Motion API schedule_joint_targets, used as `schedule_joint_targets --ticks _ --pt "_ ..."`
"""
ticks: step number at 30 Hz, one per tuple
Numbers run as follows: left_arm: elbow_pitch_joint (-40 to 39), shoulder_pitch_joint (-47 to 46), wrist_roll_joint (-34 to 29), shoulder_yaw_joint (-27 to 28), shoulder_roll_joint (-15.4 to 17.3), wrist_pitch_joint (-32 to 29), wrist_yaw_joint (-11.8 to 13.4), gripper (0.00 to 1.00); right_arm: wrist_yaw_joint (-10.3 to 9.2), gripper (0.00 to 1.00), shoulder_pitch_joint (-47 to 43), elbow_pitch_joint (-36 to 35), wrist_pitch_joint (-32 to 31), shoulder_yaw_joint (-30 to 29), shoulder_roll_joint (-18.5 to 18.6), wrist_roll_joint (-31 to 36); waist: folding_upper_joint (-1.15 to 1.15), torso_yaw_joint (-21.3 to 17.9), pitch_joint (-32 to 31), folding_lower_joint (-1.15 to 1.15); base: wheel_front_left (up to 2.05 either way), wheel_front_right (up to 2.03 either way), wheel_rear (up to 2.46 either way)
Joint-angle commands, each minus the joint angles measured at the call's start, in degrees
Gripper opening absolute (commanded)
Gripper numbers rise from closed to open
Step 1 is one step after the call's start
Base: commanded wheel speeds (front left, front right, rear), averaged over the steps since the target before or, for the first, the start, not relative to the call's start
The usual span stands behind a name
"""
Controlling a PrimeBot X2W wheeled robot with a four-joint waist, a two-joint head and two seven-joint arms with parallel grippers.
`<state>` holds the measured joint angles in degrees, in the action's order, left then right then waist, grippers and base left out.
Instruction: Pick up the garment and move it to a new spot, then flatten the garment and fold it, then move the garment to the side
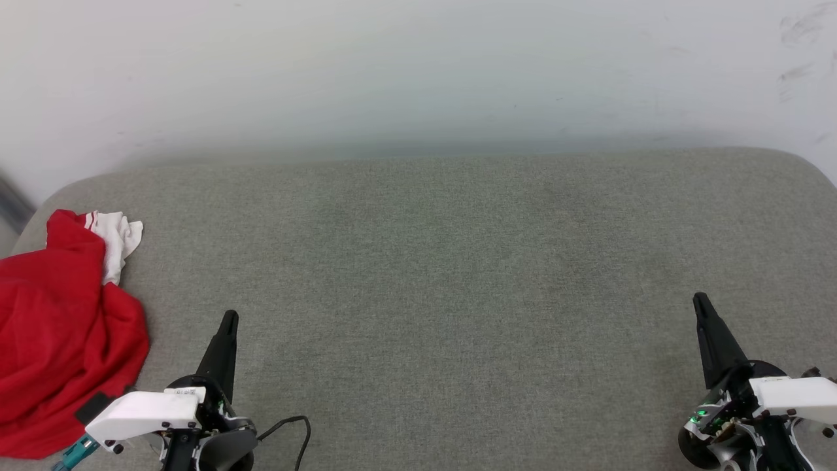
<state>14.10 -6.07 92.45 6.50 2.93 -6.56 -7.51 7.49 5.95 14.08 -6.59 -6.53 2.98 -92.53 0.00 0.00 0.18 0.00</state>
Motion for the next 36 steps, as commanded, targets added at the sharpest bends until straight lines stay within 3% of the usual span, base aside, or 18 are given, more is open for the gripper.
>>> schedule_joint_targets --ticks 1,25,26,36 --pt "0.0 -0.5 -0.1 0.1 -0.1 -0.1 -0.1 0.00 0.00 0.00 0.6 0.1 -0.1 0.0 -0.2 0.3 0.00 0.0 0.0 0.00 0.00 0.00 0.00" --pt "0.0 -0.5 -0.1 0.1 -0.1 -0.1 -0.1 0.00 0.00 0.00 0.6 0.1 -0.1 0.0 -0.2 0.3 0.00 0.0 0.0 0.00 0.00 0.00 0.00" --pt "0.0 0.0 0.0 0.0 0.0 0.0 0.0 1.00 0.00 1.00 0.0 0.0 0.0 0.0 0.0 0.0 0.00 0.0 0.0 0.00 0.00 0.00 0.00" --pt "-0.9 1.5 -2.0 0.2 -0.1 2.3 0.0 1.00 -0.01 1.00 -1.6 0.2 2.3 0.1 0.0 2.1 0.00 -0.1 0.1 0.00 0.00 0.00 0.00"
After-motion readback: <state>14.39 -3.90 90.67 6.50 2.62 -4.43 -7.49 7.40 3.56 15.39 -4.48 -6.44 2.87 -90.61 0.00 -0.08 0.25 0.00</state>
